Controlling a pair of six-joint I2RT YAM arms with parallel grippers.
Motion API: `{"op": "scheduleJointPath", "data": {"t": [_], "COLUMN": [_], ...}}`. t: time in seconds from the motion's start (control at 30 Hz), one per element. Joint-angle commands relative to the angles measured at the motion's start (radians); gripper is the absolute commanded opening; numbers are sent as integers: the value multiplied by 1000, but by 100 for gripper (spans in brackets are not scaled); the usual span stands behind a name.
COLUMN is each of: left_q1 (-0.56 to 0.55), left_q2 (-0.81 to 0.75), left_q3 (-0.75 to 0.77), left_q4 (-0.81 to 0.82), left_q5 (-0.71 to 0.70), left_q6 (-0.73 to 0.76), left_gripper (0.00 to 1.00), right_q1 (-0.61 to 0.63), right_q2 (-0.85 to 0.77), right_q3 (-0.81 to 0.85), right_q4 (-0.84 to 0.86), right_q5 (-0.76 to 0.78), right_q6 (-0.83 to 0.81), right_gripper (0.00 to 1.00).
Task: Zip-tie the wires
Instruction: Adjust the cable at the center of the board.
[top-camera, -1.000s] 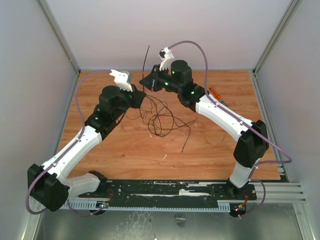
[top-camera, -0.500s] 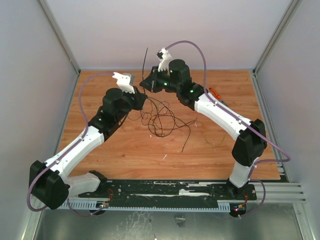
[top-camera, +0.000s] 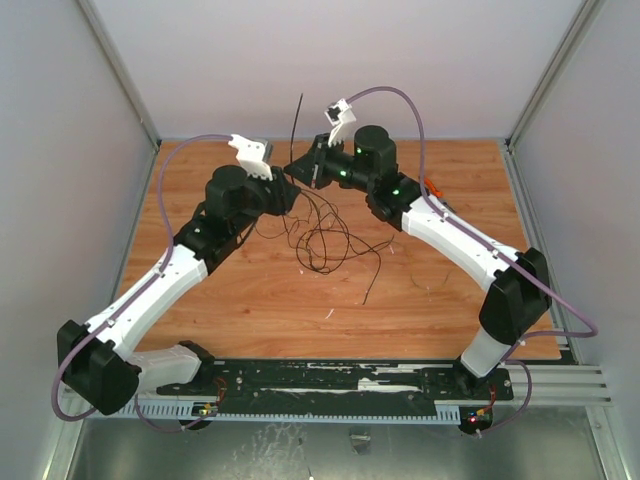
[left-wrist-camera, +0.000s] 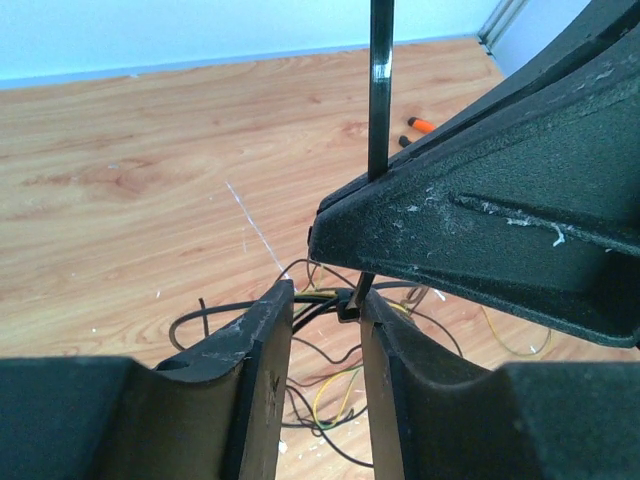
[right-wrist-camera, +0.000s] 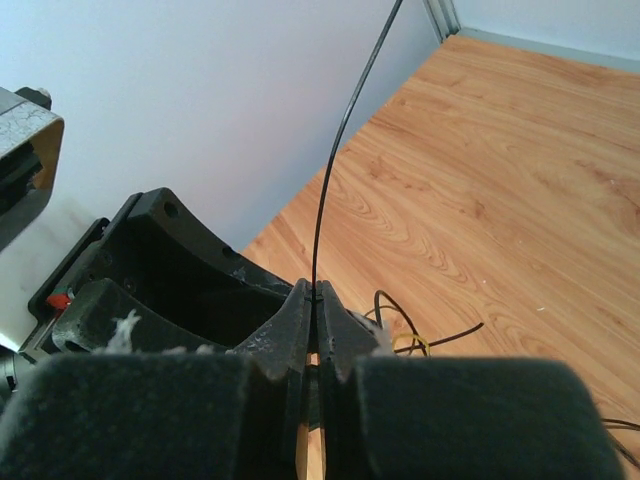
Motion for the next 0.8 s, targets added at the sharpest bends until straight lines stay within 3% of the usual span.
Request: {"op": "scheduleJointPath", "data": {"t": [0.0, 0.3, 0.63, 0.77], "left_q1": [0, 0, 0, 0], "left_q2": [-1, 5, 35, 32], "left_q3": [55, 94, 73, 49], "left_q4": [-14, -18, -14, 6], "left_q5": [-10, -4, 28, 38], "left_q6": [14, 17, 5, -4], "left_gripper": [40, 40, 23, 22], "right_q1": [-3, -2, -4, -3], "right_q2": [-37, -33, -35, -34], "right_q3": [-8, -9, -10, -7], "right_q4": [38, 15, 35, 44], "right_q5": [-21, 6, 0, 6], "right_q6": [13, -1, 21, 28], "right_gripper": [0, 0, 0, 0]}}
